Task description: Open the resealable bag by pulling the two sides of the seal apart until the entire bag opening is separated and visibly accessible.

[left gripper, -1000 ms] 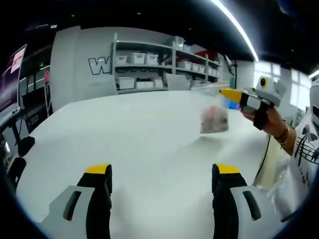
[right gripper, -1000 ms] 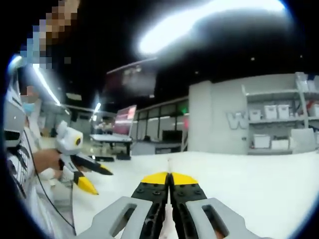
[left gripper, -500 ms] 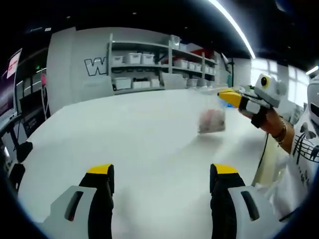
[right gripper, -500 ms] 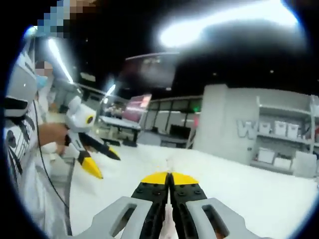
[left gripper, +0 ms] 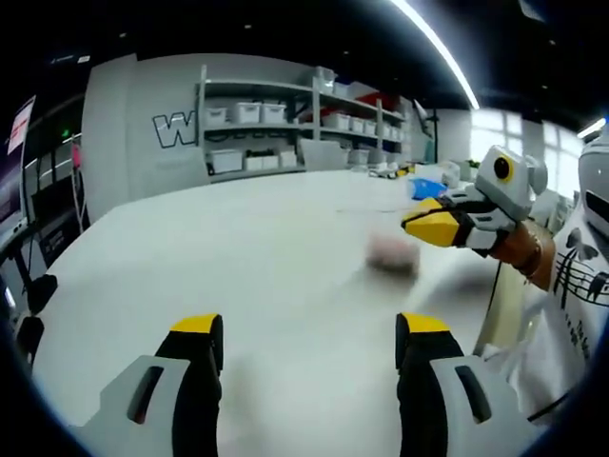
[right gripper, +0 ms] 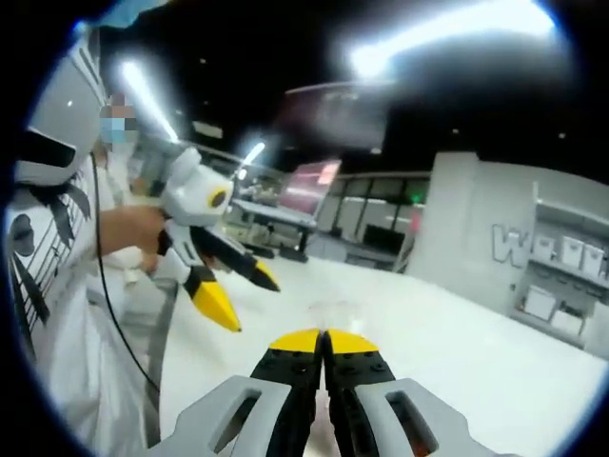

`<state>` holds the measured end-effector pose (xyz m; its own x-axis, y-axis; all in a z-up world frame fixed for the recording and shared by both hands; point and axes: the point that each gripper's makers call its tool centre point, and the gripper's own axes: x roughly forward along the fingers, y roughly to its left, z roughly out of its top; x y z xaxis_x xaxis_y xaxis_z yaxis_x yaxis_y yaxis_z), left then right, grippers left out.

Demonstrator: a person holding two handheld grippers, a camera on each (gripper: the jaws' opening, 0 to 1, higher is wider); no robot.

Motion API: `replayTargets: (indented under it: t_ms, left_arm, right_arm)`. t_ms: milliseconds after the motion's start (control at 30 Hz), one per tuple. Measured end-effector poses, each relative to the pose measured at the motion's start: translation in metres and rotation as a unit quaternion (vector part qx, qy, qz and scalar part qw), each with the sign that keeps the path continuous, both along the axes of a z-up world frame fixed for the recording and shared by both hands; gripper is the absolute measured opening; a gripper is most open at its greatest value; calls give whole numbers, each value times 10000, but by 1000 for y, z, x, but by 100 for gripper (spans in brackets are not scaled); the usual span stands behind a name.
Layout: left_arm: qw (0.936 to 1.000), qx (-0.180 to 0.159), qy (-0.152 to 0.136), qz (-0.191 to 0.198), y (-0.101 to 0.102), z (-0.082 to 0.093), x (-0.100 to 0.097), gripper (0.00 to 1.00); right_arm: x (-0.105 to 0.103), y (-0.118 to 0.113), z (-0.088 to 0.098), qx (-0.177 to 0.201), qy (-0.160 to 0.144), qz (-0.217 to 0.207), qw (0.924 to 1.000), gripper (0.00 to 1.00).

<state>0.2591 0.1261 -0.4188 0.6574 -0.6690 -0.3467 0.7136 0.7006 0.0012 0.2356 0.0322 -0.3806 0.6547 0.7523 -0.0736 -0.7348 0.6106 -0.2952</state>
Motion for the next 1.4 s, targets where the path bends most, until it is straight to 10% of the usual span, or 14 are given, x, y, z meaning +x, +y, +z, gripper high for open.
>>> replayTargets:
  t_ms: [800,1400]
  left_arm:
    - [9992,347,-40,-173,1,-12,-9,67]
    - [9995,248,-55,-166,4,-11,-8,67]
  right_arm:
    - [-17,24,-33,-974,-144,208,9949,0]
    - [-7,38,-49,-2177,-788,-106,9728,1]
